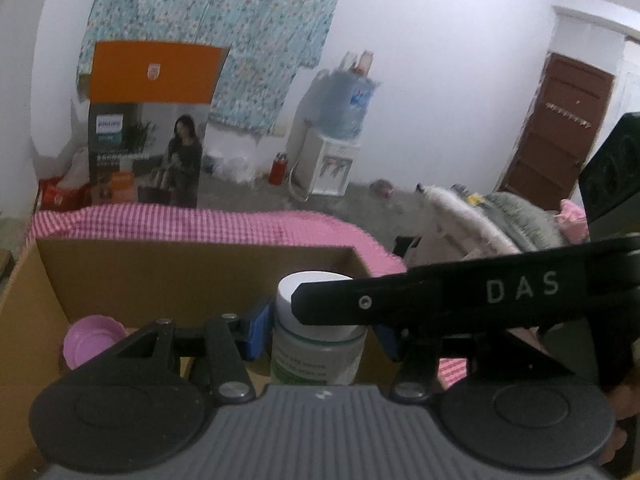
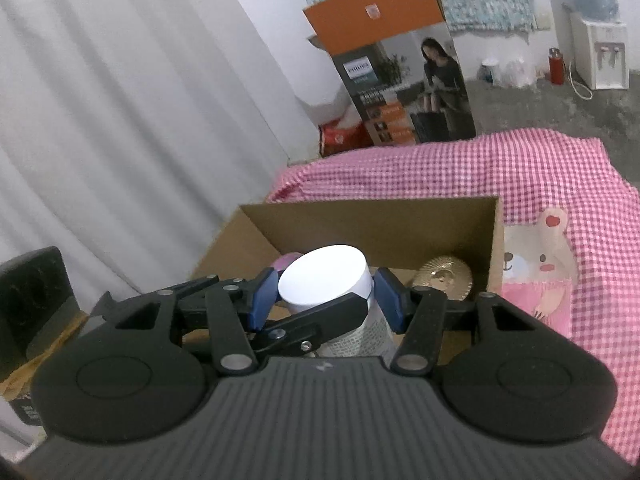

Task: Organize rigid objects
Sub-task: 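Lift the white bottle with the right tool and carry it over the box, then lower the white bottle into the box, open the right tool, withdraw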

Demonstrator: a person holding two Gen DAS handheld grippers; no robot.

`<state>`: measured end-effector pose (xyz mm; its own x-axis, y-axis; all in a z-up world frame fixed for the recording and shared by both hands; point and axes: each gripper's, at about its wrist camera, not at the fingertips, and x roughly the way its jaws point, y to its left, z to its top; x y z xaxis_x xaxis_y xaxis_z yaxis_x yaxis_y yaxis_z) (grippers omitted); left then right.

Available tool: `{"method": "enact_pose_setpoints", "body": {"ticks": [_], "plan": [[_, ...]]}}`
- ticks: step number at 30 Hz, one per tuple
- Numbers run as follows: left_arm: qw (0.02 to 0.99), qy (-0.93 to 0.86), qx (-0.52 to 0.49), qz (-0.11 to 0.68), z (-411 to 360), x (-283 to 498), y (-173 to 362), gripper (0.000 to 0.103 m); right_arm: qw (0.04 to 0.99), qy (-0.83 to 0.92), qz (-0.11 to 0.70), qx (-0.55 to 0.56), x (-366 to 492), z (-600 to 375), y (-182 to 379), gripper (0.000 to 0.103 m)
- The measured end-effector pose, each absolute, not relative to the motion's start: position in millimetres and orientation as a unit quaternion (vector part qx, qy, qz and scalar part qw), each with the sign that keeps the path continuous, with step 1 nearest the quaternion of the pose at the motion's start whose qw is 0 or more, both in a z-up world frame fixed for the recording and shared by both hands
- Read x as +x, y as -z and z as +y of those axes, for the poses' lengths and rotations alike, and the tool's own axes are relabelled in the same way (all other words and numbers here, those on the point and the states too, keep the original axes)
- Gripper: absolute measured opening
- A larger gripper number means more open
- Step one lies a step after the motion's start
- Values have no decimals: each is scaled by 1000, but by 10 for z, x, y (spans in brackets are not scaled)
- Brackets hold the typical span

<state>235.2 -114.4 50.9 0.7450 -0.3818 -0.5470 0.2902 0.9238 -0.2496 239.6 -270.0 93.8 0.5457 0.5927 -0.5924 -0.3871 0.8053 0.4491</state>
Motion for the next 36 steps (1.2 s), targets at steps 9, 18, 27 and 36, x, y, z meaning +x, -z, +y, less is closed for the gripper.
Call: {"method": "enact_pose_setpoints", "body": {"ticks": [9, 18, 27, 36], "plan": [[924, 176, -78, 332, -1190, 2495, -299, 54, 872, -271, 398, 87, 2644, -2542, -657, 54], [917, 186, -74, 346, -1266, 2500, -236, 53, 876, -262, 401, 55, 2669, -2488, -579, 55], [917, 202, -60, 339, -1385, 2379, -294, 72, 883, -256, 387, 76, 2577, -2603, -652, 66], [919, 216, -33, 327, -1490, 2174, -438, 94, 899, -244, 329, 153, 2297, -2877, -807, 71]]}}
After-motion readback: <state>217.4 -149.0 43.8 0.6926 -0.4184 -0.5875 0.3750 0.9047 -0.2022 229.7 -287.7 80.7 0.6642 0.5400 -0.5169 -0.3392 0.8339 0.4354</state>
